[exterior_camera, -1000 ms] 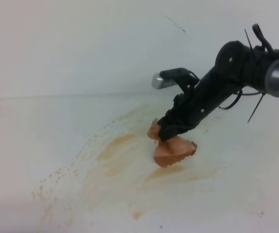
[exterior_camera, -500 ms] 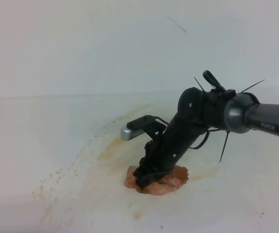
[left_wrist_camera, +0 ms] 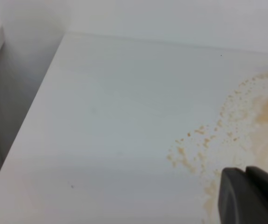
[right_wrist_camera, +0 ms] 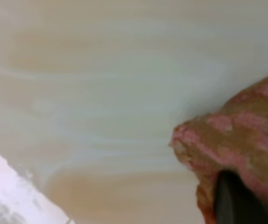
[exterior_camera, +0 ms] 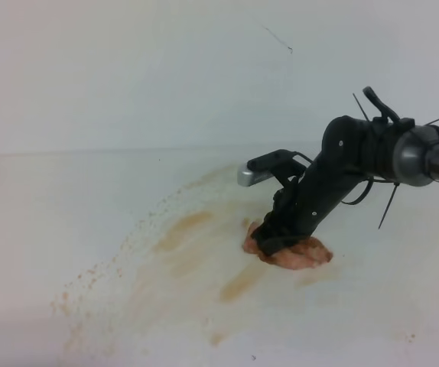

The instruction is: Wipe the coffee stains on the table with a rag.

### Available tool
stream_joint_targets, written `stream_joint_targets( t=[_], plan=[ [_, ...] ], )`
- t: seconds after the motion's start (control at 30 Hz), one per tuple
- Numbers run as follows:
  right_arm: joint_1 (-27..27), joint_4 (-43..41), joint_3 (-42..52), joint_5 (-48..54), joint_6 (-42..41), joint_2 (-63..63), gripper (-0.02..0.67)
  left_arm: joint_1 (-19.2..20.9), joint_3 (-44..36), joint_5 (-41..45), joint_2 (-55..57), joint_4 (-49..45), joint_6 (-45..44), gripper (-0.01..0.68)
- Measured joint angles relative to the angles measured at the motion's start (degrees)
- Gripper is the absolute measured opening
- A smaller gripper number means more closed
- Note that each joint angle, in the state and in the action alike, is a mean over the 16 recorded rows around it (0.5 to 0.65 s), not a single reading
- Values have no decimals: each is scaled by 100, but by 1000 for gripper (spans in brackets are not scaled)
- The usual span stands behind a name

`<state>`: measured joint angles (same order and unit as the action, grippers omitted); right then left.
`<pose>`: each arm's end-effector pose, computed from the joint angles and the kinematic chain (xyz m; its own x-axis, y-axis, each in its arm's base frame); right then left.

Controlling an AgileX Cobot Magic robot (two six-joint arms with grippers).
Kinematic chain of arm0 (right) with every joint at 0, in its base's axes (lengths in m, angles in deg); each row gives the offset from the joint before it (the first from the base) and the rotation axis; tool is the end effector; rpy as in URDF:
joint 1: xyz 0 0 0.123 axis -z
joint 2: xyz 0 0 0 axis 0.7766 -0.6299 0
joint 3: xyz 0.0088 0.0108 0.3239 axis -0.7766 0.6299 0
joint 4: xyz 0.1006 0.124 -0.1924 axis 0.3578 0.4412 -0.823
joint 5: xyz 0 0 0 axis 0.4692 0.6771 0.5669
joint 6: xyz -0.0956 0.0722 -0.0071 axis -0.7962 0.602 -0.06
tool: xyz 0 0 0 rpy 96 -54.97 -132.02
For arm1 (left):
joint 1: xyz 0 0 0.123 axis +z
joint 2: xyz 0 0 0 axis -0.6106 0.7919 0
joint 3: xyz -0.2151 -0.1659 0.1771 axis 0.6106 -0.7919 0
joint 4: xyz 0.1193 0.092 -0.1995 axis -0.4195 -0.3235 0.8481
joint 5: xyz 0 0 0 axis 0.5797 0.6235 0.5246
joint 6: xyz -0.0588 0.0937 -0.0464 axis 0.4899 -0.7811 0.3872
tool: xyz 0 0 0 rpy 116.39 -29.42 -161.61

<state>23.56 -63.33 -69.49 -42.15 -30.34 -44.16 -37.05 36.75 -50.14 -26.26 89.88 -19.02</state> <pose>0.4233 0.2576 0.1295 -0.7018 -0.6276 -0.3372 -0.7042 0.6826 0.1953 0.0412 -0.0047 0.1791 -0.2205 -0.2040 -0.9538 -0.0140 0.9784 -0.2061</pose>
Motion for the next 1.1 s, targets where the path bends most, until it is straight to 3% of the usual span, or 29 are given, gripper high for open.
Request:
stream_joint_targets(
  t=[0.37, 0.7, 1.1],
  plan=[
    [-27, 512, -982, 278, -317, -69, 56, 0, 0, 0, -9, 0, 0, -3],
    [-662, 886, -1935, 81, -607, -282, 56, 0, 0, 0, -9, 0, 0, -3],
    [-1252, 853, -3367, -350, -371, -1620, 55, 0, -14, -5, -9, 0, 0, -2]
  ],
)
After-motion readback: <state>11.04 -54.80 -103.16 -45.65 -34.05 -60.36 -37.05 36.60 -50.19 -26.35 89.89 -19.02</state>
